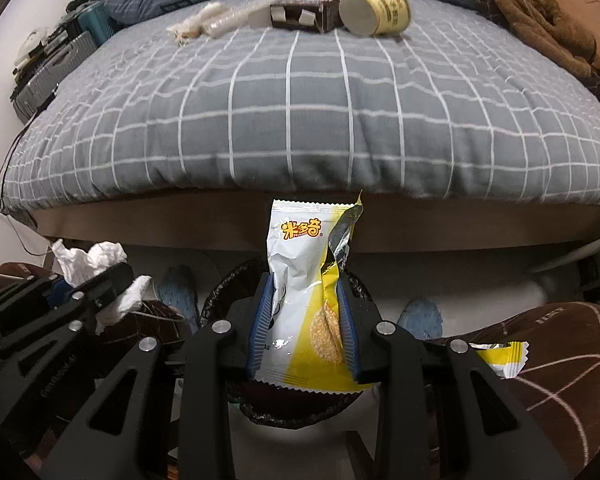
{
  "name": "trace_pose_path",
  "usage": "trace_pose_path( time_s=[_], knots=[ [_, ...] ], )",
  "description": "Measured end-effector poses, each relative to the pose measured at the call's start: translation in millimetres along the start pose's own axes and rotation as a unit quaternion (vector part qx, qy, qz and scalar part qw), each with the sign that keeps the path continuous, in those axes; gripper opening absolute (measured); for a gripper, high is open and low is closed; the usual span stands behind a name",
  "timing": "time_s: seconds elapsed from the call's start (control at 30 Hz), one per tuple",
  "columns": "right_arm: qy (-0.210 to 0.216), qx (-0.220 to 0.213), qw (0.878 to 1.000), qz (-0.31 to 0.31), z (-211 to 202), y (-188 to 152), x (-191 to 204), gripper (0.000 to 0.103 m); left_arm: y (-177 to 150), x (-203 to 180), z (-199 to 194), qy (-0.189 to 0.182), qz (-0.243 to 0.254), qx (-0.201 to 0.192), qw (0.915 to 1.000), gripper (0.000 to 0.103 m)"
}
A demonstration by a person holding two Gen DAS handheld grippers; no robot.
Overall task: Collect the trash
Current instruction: 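Carry the tissue and yellow wrapper with both tools over the bin, then open both tools to drop the yellow wrapper and tissue into the bin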
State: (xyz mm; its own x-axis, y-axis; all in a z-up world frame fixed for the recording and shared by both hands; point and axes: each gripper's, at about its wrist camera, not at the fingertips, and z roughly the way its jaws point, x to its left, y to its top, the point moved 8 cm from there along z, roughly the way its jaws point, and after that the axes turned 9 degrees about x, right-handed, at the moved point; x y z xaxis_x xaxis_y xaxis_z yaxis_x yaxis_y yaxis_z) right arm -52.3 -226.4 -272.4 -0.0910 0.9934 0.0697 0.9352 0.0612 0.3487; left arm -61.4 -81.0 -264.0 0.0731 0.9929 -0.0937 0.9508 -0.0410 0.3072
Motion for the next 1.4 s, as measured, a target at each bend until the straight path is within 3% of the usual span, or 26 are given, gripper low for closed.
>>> trace_pose_path(
  time_s=[0.3,0.67,1.03,1.4],
  knots=[
    [0.003,0.047,0.999,-0.002,40,-11,5,0.031,-6,21,20,0.01,-0.02,0.015,0.9996,0.02],
    [0.003,0.05,0.999,-0.02,51,-8,21,0.047,-10,41,41,0.022,-0.034,0.034,0.9986,0.02],
    [-0.022,0.039,0.999,-0.013,43,-18,-5,0.077,-7,11,56,0.007,-0.004,0.045,0.9989,0.02],
    [-0.048,0.02,0.998,0.037,29,-26,-61,0.094,-9,-45,76,-0.011,0.048,0.068,0.9965,0.02]
  ],
)
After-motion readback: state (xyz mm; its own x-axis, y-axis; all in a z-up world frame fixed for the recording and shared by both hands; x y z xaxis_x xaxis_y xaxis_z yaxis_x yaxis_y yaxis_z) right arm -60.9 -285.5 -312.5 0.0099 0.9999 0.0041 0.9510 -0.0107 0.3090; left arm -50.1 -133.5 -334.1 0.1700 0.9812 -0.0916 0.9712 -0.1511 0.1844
